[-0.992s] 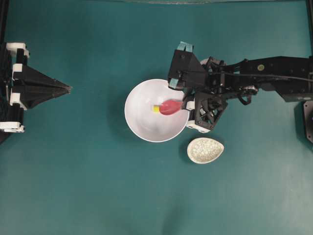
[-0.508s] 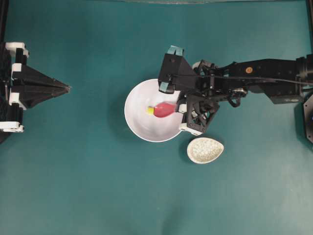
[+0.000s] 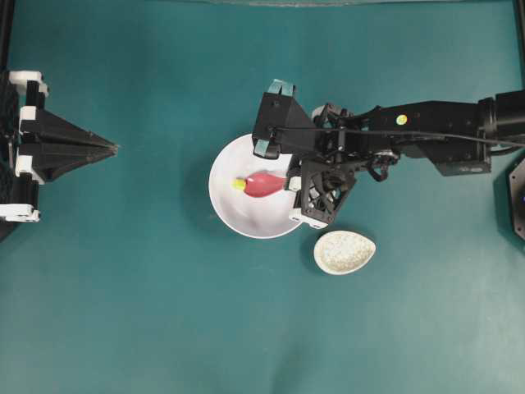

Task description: Scoop the yellow hexagonal prism block from the bowl with a spoon using the right arm.

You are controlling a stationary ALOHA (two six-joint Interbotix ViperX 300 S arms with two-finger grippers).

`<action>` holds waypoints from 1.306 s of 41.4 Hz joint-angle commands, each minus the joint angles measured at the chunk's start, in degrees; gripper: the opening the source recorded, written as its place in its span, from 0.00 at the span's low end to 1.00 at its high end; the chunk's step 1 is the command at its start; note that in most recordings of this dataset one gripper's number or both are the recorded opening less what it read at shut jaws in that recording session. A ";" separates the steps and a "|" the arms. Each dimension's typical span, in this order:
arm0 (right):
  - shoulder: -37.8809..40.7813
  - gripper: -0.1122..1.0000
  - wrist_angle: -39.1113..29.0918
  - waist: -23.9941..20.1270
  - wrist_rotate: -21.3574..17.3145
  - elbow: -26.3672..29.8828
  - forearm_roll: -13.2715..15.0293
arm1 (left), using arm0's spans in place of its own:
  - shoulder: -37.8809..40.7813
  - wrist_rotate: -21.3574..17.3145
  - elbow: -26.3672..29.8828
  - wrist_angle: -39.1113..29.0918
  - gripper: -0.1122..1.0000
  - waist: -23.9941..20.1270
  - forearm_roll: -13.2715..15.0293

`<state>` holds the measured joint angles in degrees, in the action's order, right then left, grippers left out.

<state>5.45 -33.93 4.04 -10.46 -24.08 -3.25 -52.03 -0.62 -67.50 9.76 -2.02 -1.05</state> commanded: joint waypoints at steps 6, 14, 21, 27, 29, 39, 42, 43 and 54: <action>-0.35 0.31 1.23 -0.18 0.09 1.93 -0.35 | 0.26 0.09 1.14 0.53 0.11 -0.09 -0.09; 0.00 0.31 3.08 -0.26 0.09 2.55 -0.53 | 0.26 0.18 1.23 0.53 0.11 -0.09 -0.09; 0.09 0.31 4.57 -0.35 0.09 2.72 -0.62 | 0.26 0.35 1.32 0.53 0.11 -0.09 -0.09; 0.09 0.31 5.98 -0.35 0.09 2.81 -0.53 | 0.26 0.44 1.41 0.53 0.11 -0.18 -0.09; 0.00 0.31 6.33 -0.35 0.00 2.72 -0.53 | 0.26 0.44 1.41 0.53 0.11 -0.18 -0.09; -0.53 0.31 6.24 -0.35 0.09 2.72 -0.53 | 0.26 0.53 1.49 0.53 0.11 -0.09 -0.09; -1.14 0.31 6.42 -0.35 0.00 2.64 -0.62 | 0.26 0.53 1.49 0.53 0.11 -0.18 -0.09; -1.32 0.31 6.42 -0.35 0.00 2.46 -0.53 | 0.26 0.53 1.49 0.53 0.11 -0.09 -0.09; -4.39 0.31 7.21 -0.35 -0.44 0.44 -0.53 | 0.26 0.53 1.49 0.53 0.11 -0.18 -0.09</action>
<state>3.52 -27.60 3.87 -10.72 -23.47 -3.60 -52.03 -0.18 -67.59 9.76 -2.11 -1.05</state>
